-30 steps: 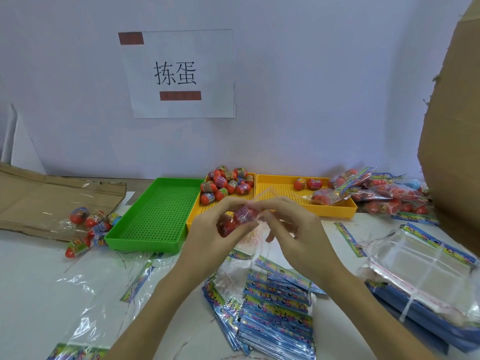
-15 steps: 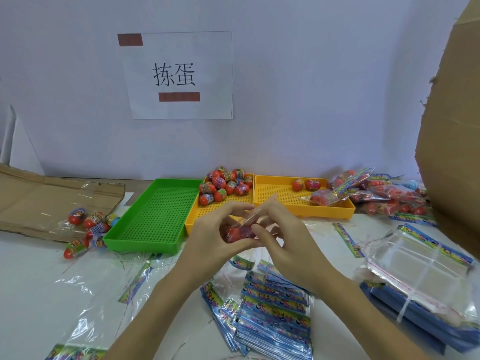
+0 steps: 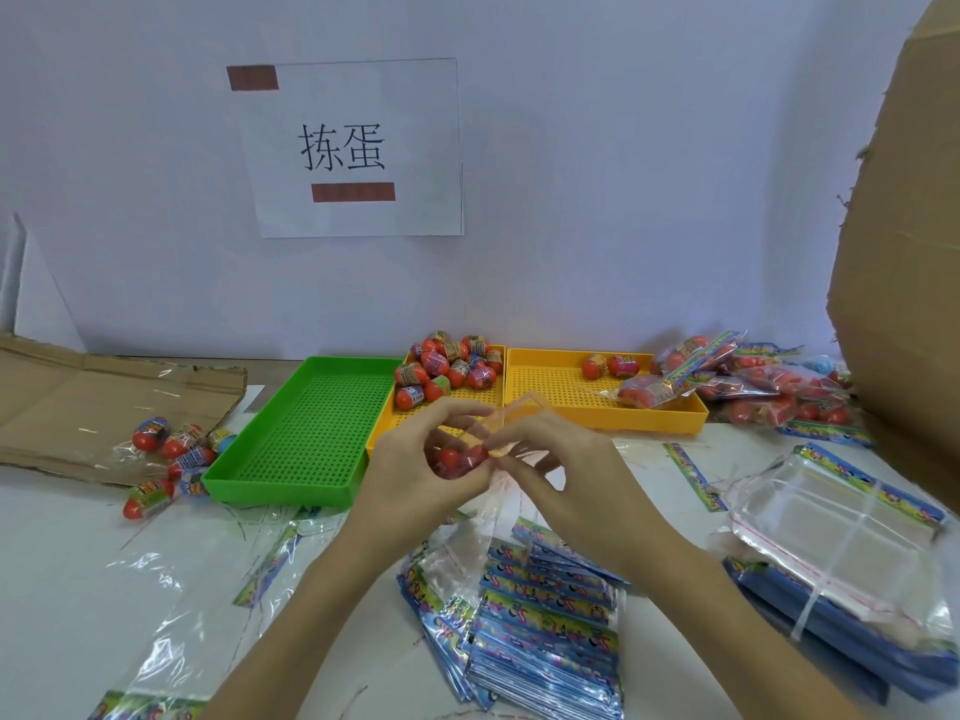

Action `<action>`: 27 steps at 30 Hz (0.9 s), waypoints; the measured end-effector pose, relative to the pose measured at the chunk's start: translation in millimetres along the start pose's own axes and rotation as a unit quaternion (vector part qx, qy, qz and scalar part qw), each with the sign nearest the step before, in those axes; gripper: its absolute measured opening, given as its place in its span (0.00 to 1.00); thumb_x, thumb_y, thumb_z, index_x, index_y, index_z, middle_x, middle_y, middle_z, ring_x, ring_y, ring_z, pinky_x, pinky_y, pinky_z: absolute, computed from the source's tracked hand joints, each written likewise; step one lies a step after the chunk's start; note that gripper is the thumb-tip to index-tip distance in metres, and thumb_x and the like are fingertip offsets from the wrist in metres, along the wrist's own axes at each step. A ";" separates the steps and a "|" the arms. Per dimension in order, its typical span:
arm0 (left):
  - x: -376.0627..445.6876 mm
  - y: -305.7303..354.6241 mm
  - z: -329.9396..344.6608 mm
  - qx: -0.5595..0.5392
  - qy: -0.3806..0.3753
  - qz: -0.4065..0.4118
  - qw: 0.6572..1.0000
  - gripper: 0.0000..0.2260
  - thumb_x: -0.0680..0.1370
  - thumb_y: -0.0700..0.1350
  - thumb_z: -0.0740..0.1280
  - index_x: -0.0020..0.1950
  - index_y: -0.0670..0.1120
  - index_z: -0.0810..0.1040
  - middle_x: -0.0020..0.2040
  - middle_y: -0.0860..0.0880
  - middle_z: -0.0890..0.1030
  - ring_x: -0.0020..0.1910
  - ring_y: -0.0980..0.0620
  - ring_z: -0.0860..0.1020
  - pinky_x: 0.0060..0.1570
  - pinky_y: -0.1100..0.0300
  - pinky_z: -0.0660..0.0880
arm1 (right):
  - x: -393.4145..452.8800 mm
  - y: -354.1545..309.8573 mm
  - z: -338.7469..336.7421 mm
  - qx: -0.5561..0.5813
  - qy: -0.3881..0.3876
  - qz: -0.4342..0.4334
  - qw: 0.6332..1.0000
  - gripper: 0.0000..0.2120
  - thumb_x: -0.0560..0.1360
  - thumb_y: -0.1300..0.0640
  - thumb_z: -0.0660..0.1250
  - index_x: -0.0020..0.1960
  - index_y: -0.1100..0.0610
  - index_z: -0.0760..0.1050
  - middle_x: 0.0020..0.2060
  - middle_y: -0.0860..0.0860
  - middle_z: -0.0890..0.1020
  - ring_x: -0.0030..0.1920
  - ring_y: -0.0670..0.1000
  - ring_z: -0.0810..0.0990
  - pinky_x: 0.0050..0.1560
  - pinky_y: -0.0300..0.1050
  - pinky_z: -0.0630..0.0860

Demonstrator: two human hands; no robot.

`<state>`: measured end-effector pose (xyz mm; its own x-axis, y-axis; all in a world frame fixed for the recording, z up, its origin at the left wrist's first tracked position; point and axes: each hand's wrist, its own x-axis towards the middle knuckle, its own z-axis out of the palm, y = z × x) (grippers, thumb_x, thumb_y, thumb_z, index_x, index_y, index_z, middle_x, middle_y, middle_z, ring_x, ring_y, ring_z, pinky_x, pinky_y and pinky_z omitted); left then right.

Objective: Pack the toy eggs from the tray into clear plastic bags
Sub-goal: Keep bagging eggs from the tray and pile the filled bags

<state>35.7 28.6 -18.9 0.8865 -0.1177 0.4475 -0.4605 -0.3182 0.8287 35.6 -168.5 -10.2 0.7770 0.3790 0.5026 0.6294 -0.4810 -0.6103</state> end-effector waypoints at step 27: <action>0.9 11.2 5.8 -0.165 0.080 -0.124 0.975 0.08 0.81 0.48 0.72 0.50 0.45 0.87 0.45 0.46 0.89 0.44 0.48 0.88 0.41 0.62 0.82 | 0.4 -0.7 -3.2 -0.061 0.021 -0.017 0.998 0.13 0.80 0.46 0.69 0.63 0.46 0.76 0.48 0.41 0.82 0.52 0.41 0.79 0.51 0.29 0.68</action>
<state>31.6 19.5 -11.2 0.9665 0.0804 0.2437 -0.2449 0.0045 0.9695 35.4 -170.5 -7.6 0.7519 0.3647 0.5493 0.6480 -0.5622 -0.5137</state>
